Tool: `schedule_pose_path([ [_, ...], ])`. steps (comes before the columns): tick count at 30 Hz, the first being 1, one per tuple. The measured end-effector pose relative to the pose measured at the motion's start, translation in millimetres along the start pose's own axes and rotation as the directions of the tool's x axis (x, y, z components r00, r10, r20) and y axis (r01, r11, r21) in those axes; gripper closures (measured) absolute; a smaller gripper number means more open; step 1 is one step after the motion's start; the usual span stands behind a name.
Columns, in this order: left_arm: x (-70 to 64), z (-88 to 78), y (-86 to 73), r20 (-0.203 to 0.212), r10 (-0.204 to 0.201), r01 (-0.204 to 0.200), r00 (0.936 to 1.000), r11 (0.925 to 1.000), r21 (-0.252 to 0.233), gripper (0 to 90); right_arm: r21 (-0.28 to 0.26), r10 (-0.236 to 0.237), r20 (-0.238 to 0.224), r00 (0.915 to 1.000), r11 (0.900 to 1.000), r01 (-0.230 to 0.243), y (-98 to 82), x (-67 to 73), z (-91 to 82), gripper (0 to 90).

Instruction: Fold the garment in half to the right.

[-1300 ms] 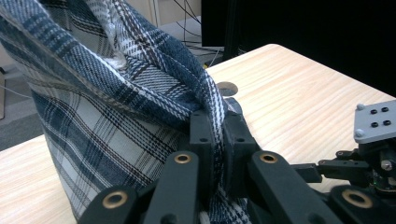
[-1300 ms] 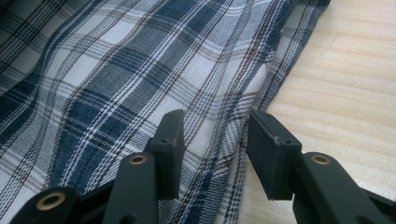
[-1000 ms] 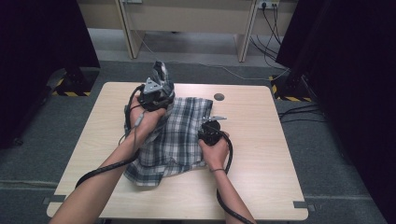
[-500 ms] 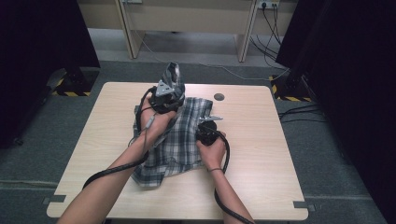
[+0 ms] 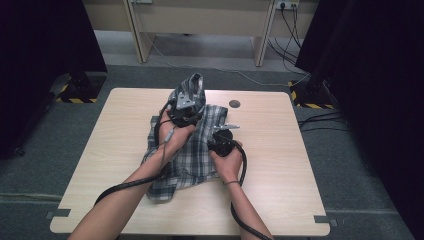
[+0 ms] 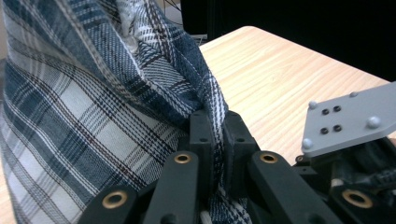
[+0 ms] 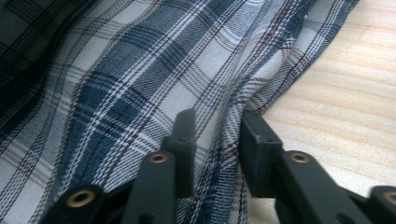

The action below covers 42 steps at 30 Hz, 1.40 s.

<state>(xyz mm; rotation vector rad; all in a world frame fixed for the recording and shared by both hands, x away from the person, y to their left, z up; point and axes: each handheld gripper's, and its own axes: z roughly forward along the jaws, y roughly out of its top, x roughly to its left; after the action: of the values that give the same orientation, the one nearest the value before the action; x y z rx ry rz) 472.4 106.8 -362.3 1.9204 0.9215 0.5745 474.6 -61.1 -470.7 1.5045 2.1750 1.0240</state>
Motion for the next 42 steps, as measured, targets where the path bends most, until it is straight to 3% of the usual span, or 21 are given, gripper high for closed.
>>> schedule_pose_path([
  [5, -3.2, 5.5, -3.1, 0.002, 0.010, -0.010, 0.9999, 0.9999, 0.008, 84.2, -0.017, 0.022, -0.011, 0.9997, 1.000, -0.022, 0.0, -4.8, -7.4, 58.2],
  [10, -4.9, 7.9, -4.6, -0.001, 0.020, -0.020, 0.9998, 0.9997, 0.013, 84.2, -0.071, 0.031, -0.023, 0.9992, 0.997, -0.033, 8.4, -8.7, -28.4, 53.4],
  [13, -5.0, 8.5, -5.0, -0.003, 0.025, -0.025, 0.9997, 0.9995, 0.019, 84.2, -0.121, 0.034, -0.040, 0.9986, 0.992, -0.039, 19.2, -11.6, -45.6, 50.9],
  [19, -5.6, 10.5, -6.3, -0.006, 0.030, -0.030, 0.9995, 0.9992, 0.025, 84.1, -0.247, 0.011, -0.097, 0.9952, 0.968, -0.035, 56.6, -11.7, -85.5, 43.8],
  [23, -7.2, 11.0, -6.5, -0.006, 0.033, -0.033, 0.9994, 0.9991, 0.026, 84.1, -0.279, -0.022, -0.126, 0.9919, 0.960, -0.014, 80.5, -4.5, -97.7, 38.1],
  [29, -9.1, 11.6, -6.8, -0.004, 0.039, -0.039, 0.9992, 0.9990, 0.022, 84.1, -0.263, -0.079, -0.140, 0.9870, 0.964, 0.040, 102.6, 7.4, -93.1, 35.8],
  [42, -9.8, 10.8, -6.8, -0.004, 0.041, -0.041, 0.9991, 0.9989, 0.024, 84.1, -0.201, -0.137, -0.106, 0.9849, 0.973, 0.113, 116.1, 25.0, -70.8, 36.1],
])
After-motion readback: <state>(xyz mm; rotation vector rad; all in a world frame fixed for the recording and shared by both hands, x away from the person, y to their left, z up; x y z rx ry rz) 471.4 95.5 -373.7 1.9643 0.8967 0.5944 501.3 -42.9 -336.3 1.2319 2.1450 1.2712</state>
